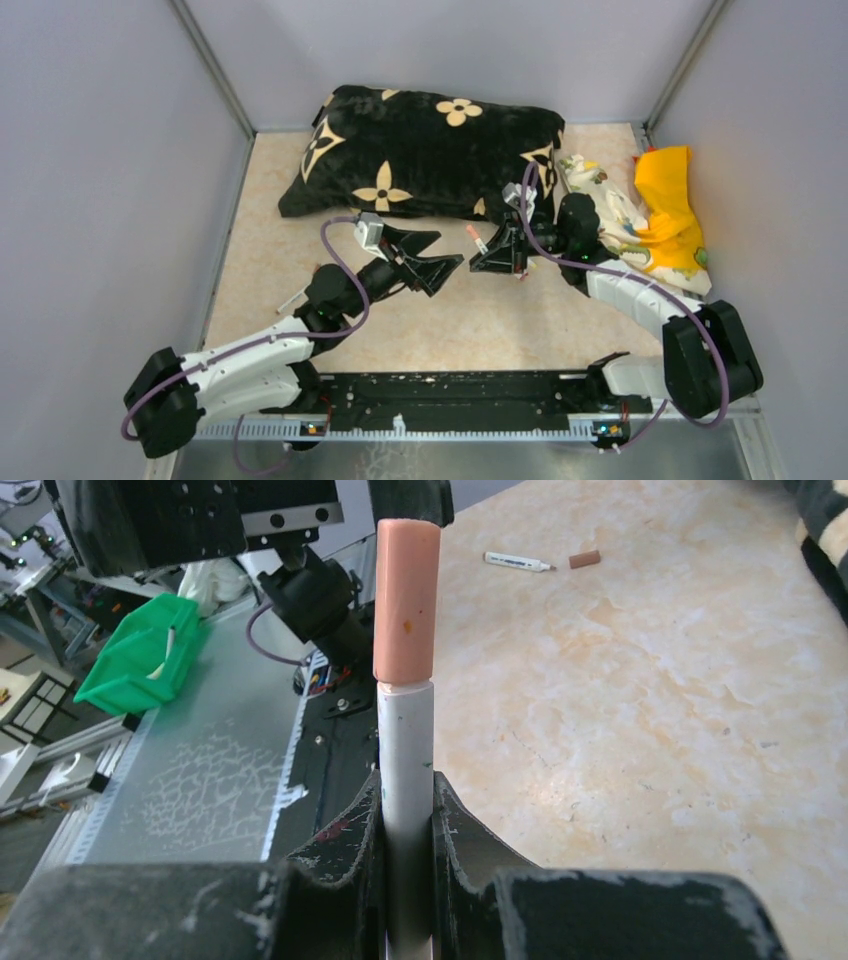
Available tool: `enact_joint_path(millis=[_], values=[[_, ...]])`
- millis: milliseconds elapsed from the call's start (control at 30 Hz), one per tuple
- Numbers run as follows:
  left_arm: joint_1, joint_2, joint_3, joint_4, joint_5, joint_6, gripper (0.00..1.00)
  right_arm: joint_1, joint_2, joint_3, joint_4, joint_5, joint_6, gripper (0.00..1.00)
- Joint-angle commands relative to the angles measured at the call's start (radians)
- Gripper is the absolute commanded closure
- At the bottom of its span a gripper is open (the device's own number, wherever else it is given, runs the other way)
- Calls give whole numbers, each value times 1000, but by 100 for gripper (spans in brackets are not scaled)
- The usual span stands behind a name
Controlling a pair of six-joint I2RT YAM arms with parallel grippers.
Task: Insert the pens into the pen caps
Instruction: Insert the pen cap onto the pen.
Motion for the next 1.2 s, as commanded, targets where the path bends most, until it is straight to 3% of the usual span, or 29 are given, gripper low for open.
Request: enact_joint_path(millis=[0, 200, 367, 500, 1167], values=[[22, 29, 71, -18, 90, 57, 1, -7, -33, 50, -32, -82, -91, 100], [37, 146, 136, 63, 78, -29, 3, -6, -31, 52, -38, -95, -98, 100], [44, 236, 168, 130, 70, -88, 18, -7, -31, 53, -40, -97, -100, 100], [47, 279, 189, 148, 78, -114, 23, -6, -31, 54, -41, -98, -100, 100], [49, 374, 196, 225, 150, -187, 68, -7, -29, 56, -45, -94, -95, 100]])
